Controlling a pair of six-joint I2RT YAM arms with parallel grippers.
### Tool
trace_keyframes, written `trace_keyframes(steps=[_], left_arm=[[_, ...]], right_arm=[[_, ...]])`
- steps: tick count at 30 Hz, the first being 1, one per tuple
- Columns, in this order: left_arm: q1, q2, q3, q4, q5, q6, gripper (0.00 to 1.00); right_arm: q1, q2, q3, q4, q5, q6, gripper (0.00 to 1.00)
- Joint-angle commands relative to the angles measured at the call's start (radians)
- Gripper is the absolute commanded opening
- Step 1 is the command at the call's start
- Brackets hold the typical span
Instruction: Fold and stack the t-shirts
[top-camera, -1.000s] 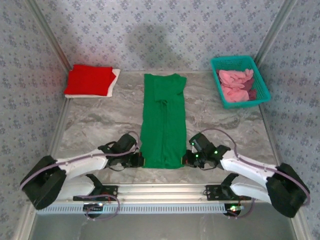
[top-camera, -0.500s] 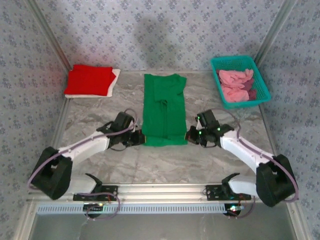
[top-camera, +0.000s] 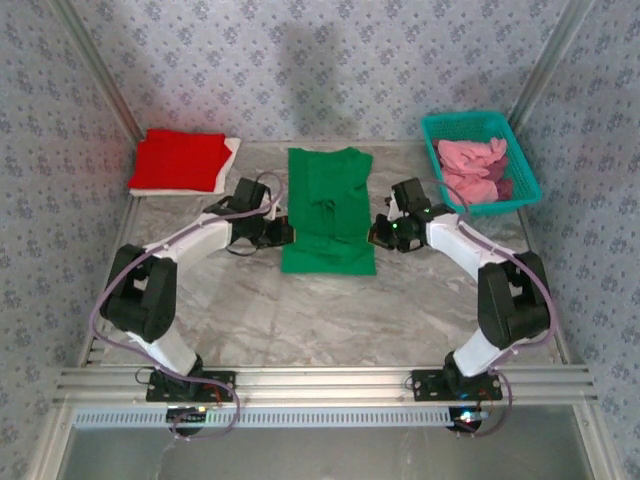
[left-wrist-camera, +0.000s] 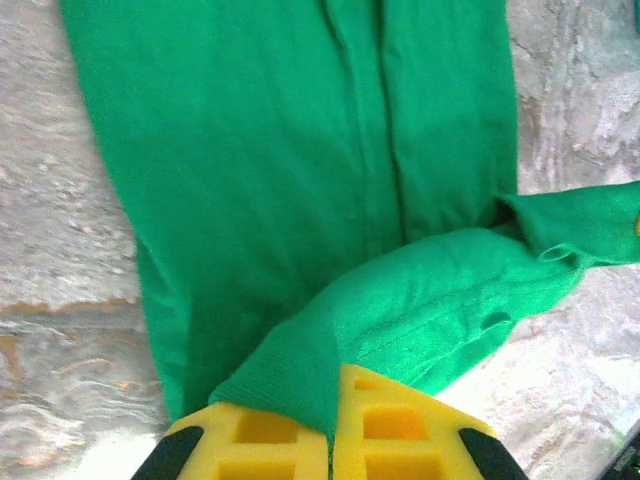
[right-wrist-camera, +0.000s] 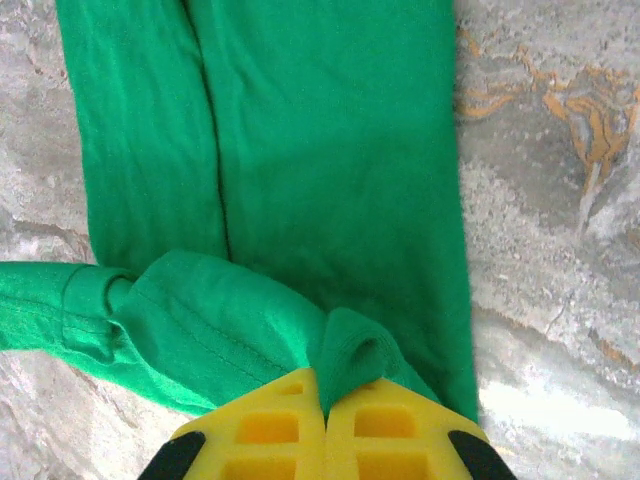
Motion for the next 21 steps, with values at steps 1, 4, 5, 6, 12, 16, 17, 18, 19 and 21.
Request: trace_keyframes(steps=[1, 4, 5, 6, 12, 16, 17, 18, 19, 21], left_arm=[[0.018, 0.023, 0.04, -0.014, -0.009, 0.053, 0.0], [0.034, 0.074, 0.091, -0.013, 0.007, 0.067, 0.0], [0.036, 0.088, 0.105, -0.01, 0.007, 0.072, 0.0], [0.038, 0.105, 0.122, -0.007, 0.003, 0.075, 0.0], [0.057, 0.205, 0.217, -0.021, 0.011, 0.093, 0.0], [0.063, 0.243, 0.257, -0.032, -0.005, 0.108, 0.0], [0.065, 0.256, 0.273, -0.039, -0.004, 0.112, 0.0], [0.065, 0.271, 0.29, -0.049, -0.002, 0.119, 0.0], [0.065, 0.285, 0.305, -0.056, -0.002, 0.124, 0.0], [0.065, 0.305, 0.327, -0.063, -0.006, 0.131, 0.0]], right_arm=[[-0.004, 0.03, 0.06, 0.017, 0.015, -0.037, 0.0], [-0.02, 0.081, 0.094, 0.022, 0.009, -0.047, 0.0], [-0.023, 0.092, 0.101, 0.03, 0.006, -0.048, 0.0], [-0.028, 0.105, 0.106, 0.035, 0.007, -0.048, 0.0], [-0.055, 0.167, 0.186, 0.051, 0.017, -0.041, 0.0], [-0.068, 0.208, 0.219, 0.056, 0.011, -0.044, 0.0], [-0.072, 0.215, 0.225, 0.057, 0.01, -0.046, 0.0], [-0.073, 0.224, 0.233, 0.055, 0.01, -0.047, 0.0], [-0.074, 0.231, 0.239, 0.055, 0.012, -0.049, 0.0], [-0.079, 0.246, 0.25, 0.051, 0.012, -0.053, 0.0]])
